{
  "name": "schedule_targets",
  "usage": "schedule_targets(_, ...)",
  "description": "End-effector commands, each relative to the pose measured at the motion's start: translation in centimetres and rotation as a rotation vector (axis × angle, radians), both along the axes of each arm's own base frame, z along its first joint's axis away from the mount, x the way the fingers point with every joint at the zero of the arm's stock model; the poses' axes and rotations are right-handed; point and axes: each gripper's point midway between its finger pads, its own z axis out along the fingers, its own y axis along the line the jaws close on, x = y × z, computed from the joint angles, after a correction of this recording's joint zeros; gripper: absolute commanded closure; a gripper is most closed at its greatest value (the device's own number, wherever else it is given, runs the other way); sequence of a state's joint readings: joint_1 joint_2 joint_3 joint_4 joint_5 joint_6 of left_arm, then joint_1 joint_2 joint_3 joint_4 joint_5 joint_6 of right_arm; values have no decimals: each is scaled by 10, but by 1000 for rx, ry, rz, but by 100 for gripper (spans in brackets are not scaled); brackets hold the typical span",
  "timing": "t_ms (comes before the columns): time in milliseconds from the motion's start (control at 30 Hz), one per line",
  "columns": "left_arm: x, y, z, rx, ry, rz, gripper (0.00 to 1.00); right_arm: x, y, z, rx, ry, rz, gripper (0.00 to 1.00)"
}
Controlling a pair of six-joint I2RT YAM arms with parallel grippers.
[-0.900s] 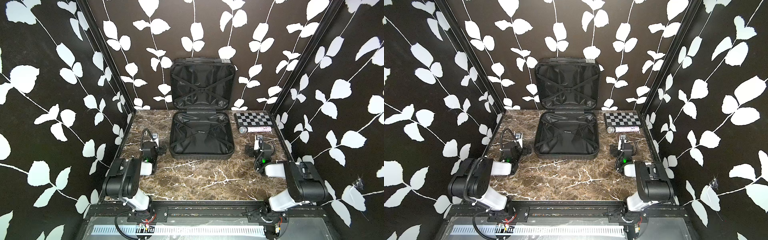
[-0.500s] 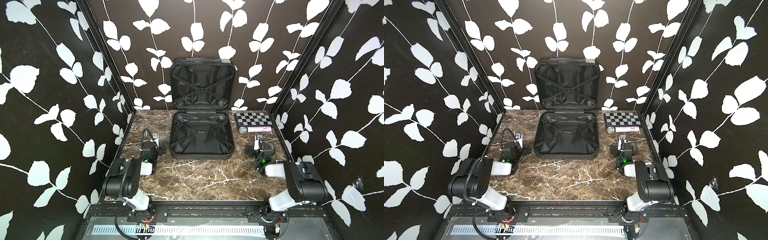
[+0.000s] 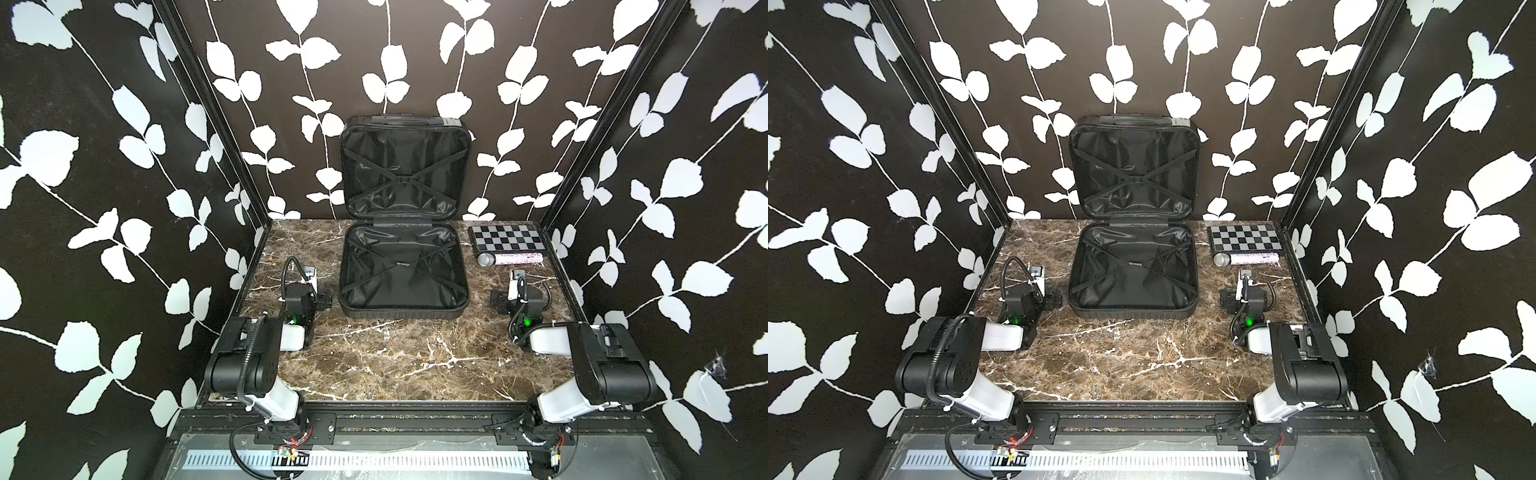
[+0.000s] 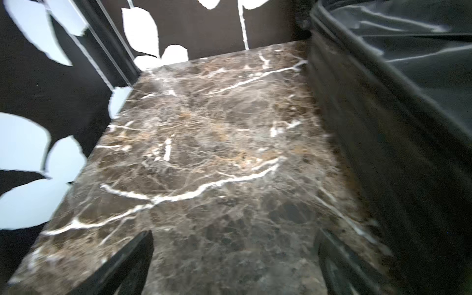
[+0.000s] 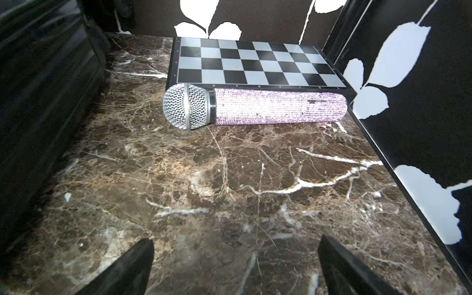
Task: Close the suitcase zippers
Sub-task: Close the suitcase at the center of the board.
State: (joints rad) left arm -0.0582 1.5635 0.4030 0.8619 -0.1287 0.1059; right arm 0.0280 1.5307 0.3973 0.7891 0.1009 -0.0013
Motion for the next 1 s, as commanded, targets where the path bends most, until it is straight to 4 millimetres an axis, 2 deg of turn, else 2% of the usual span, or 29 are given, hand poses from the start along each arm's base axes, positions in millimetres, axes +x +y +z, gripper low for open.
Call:
schedule_targets(0,-7,21,30,-11,-69,130,0,3,-8,34,-1,-63,-48,1)
schedule_targets(133,-23,31,52,-85,5,228,1,-4,-9,53,34,10,-75,1)
schedule_targets(233,-36,25,66,-178,86,236,1,-8,-11,71,73,-25,-97,1)
schedule_targets(333,-47,10,75,-296,183,210,1,-8,-6,91,113,-31,-88,1)
schedule_targets(433,-57,-17,76,-417,295,120,1,-1,-1,115,185,-43,-88,1)
schedule_targets(533,-66,-41,77,-518,385,36,1,11,17,145,241,-67,5,1)
schedule_targets(667,-70,-67,84,-590,438,-96,6,34,39,179,301,-81,118,1)
schedule_targets(933,-52,-96,82,-670,545,-226,32,90,86,239,321,-132,340,1)
schedule_targets(967,-49,-98,81,-679,554,-232,36,96,90,241,317,-133,350,2)
